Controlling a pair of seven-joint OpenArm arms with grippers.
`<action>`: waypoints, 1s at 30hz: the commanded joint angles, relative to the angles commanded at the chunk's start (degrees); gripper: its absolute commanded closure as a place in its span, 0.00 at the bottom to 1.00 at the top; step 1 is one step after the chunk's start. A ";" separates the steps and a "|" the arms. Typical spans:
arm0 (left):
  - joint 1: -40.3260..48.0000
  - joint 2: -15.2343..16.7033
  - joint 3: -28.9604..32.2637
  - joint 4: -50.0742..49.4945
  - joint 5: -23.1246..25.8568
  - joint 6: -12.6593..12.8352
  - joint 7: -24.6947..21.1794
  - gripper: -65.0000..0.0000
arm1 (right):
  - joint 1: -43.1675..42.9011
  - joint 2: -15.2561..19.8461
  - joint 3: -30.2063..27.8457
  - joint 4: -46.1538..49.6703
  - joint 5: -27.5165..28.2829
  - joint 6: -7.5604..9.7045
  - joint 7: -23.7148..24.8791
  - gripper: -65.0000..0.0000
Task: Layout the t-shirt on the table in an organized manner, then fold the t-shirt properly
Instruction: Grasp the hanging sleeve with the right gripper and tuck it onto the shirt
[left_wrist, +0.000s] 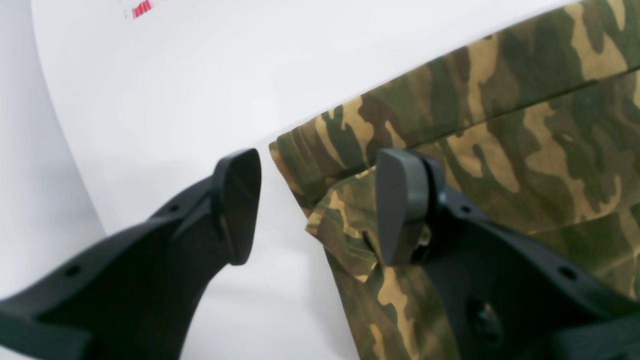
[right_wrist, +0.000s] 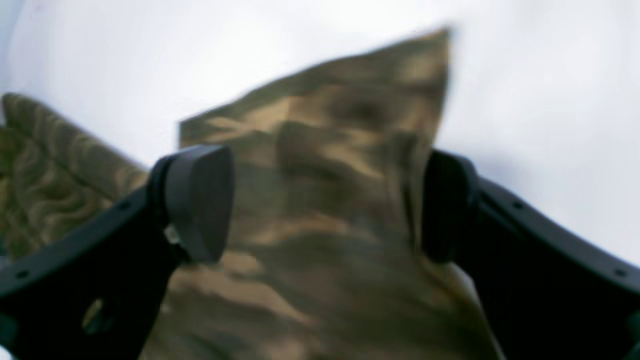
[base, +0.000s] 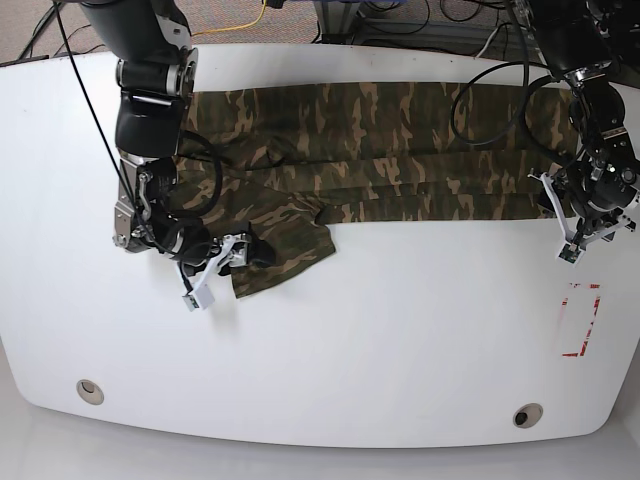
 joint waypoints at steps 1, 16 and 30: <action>0.00 0.00 0.00 -0.09 0.00 0.00 0.00 0.47 | 0.00 0.00 0.00 0.00 0.00 0.00 0.00 0.20; 0.00 0.00 0.18 -0.44 0.00 0.00 -0.18 0.47 | 0.35 -0.18 -1.14 0.09 0.18 0.00 -0.09 1.00; -1.67 1.23 0.35 -2.64 0.35 0.00 -0.26 0.47 | -2.90 0.18 -5.36 13.80 10.90 0.00 -12.75 1.00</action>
